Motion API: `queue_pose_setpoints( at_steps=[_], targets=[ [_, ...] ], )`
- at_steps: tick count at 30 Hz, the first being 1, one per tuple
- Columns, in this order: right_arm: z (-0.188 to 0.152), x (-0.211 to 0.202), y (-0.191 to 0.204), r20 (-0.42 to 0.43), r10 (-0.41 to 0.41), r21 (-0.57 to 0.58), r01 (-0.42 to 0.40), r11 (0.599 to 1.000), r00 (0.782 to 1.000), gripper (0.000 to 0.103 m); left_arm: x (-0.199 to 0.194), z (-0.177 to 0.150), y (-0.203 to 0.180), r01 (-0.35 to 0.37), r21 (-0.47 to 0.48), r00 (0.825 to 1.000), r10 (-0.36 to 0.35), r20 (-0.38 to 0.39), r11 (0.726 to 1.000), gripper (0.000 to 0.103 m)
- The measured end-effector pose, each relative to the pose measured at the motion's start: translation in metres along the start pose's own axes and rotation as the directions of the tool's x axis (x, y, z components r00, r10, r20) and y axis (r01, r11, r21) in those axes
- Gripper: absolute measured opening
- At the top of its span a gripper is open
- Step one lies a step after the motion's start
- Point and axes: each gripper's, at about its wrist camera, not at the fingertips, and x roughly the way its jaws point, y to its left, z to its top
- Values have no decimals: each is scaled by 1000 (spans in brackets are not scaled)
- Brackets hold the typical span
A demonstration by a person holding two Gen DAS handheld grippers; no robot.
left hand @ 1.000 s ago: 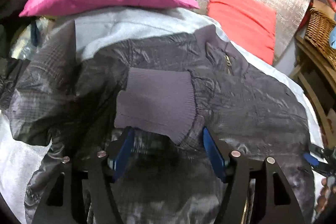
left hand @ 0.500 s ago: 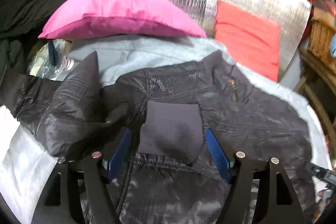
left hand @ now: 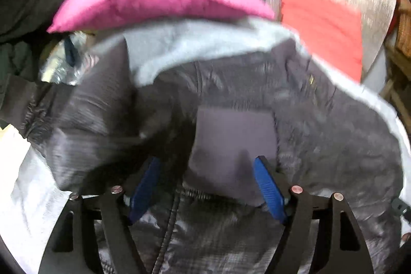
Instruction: Fold large clothes
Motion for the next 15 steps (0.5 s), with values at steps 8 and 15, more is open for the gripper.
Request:
queue_pose_setpoints(
  at_steps=[8,15],
  targets=[
    [0,-4,0,-9,-10,-4,10,1000,1000,85,25,-7,-16,-84,134,987,101,-127,987,82],
    [-30,-85,11,175,32,41,-40,998,984,85,-55,-16,30,81,3,997,-81,-19,997,82]
  ],
)
